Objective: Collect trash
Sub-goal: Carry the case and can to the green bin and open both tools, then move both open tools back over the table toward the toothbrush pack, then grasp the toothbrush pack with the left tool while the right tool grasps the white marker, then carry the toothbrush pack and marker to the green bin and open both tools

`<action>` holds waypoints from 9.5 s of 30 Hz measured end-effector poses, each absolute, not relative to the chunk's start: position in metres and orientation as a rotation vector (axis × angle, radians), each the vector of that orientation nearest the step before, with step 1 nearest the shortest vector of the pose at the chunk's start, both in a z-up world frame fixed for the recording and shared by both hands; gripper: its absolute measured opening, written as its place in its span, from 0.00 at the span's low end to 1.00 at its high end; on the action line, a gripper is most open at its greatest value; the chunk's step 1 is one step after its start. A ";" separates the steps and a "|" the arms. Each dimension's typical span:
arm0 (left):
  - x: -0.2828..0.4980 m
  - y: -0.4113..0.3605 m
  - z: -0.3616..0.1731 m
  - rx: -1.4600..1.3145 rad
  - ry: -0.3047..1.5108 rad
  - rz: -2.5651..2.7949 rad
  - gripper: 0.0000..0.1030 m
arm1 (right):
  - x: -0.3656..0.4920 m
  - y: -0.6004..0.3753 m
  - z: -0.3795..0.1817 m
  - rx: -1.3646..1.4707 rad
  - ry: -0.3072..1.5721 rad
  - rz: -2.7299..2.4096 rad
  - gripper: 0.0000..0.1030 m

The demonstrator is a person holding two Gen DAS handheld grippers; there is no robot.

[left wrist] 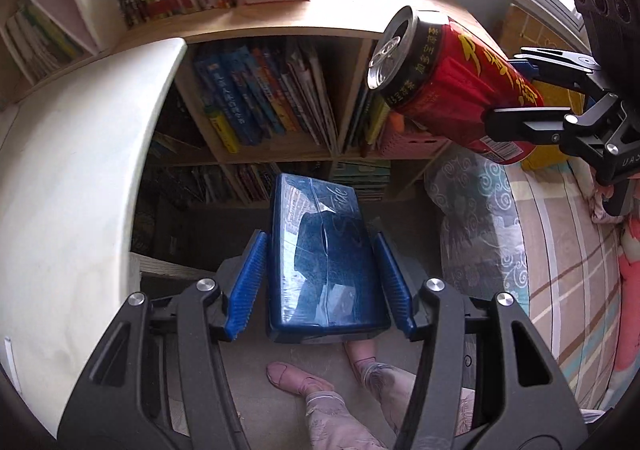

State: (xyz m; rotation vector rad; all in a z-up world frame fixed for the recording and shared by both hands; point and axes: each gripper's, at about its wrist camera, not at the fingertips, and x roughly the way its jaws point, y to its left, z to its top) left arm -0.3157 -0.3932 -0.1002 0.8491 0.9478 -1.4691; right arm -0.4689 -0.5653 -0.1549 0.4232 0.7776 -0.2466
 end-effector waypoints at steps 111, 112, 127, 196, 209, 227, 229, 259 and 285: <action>-0.362 -0.405 -0.105 1.015 0.880 -1.397 0.93 | -0.537 -0.533 -0.206 0.640 0.752 -0.436 0.86; -0.360 -0.405 -0.099 1.004 0.870 -1.393 0.93 | -0.536 -0.534 -0.198 0.622 0.747 -0.436 0.86; -0.322 -0.381 -0.025 0.792 0.807 -1.315 0.93 | -0.503 -0.548 -0.130 0.446 0.670 -0.343 0.86; 0.149 0.032 -0.082 0.428 1.046 -0.349 0.93 | 0.117 -0.222 -0.158 -0.249 1.027 0.674 0.69; 0.186 0.053 -0.117 0.296 1.109 -0.413 0.90 | 0.106 -0.202 -0.169 -0.428 0.958 0.628 0.38; 0.164 0.044 -0.105 0.263 1.063 -0.472 0.39 | 0.085 -0.217 -0.156 -0.244 1.043 0.611 0.13; 0.158 0.044 -0.099 0.253 1.054 -0.474 0.39 | 0.082 -0.222 -0.152 -0.220 1.041 0.618 0.13; -0.046 -0.176 -0.001 0.496 0.850 -0.980 0.39 | -0.156 -0.410 -0.094 0.070 0.825 0.180 0.13; -0.345 -0.373 -0.171 1.059 1.054 -1.585 0.39 | -0.510 -0.533 -0.270 0.705 0.912 -0.434 0.13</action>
